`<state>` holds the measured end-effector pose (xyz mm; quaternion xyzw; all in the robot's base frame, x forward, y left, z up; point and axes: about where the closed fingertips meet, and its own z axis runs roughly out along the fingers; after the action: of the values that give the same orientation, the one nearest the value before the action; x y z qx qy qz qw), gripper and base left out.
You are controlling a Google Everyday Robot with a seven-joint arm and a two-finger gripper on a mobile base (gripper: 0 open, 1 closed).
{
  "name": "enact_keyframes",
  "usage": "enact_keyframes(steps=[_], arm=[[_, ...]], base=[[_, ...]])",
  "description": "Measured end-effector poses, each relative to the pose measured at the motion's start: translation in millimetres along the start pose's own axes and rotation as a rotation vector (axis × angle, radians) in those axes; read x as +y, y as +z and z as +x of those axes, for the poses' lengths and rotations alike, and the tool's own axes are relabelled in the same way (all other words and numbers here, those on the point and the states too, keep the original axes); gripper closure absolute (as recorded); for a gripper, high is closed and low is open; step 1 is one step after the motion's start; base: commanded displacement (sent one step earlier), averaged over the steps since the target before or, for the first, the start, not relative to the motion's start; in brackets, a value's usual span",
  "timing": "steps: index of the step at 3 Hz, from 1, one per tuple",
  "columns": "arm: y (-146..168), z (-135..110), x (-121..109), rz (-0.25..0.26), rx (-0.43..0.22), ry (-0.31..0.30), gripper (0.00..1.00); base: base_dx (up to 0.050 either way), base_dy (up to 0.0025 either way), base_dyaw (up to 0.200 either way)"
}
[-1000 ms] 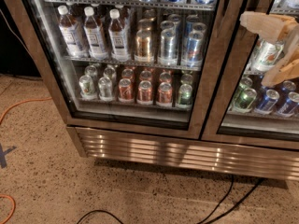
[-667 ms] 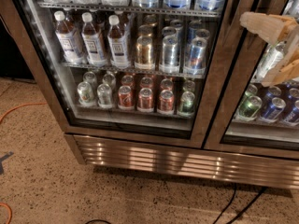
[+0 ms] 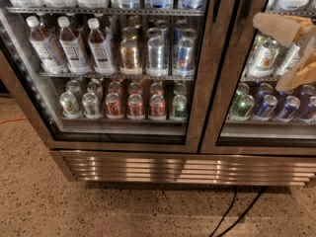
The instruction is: Open left fridge door
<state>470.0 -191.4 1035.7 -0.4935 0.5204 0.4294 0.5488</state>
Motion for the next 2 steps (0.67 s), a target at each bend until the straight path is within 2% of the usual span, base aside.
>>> enact_keyframes(steps=[2], arm=[[29,-11,-34,0.014,-0.022,0.050,0.00]], base=[[0.000,0.00000,0.000]])
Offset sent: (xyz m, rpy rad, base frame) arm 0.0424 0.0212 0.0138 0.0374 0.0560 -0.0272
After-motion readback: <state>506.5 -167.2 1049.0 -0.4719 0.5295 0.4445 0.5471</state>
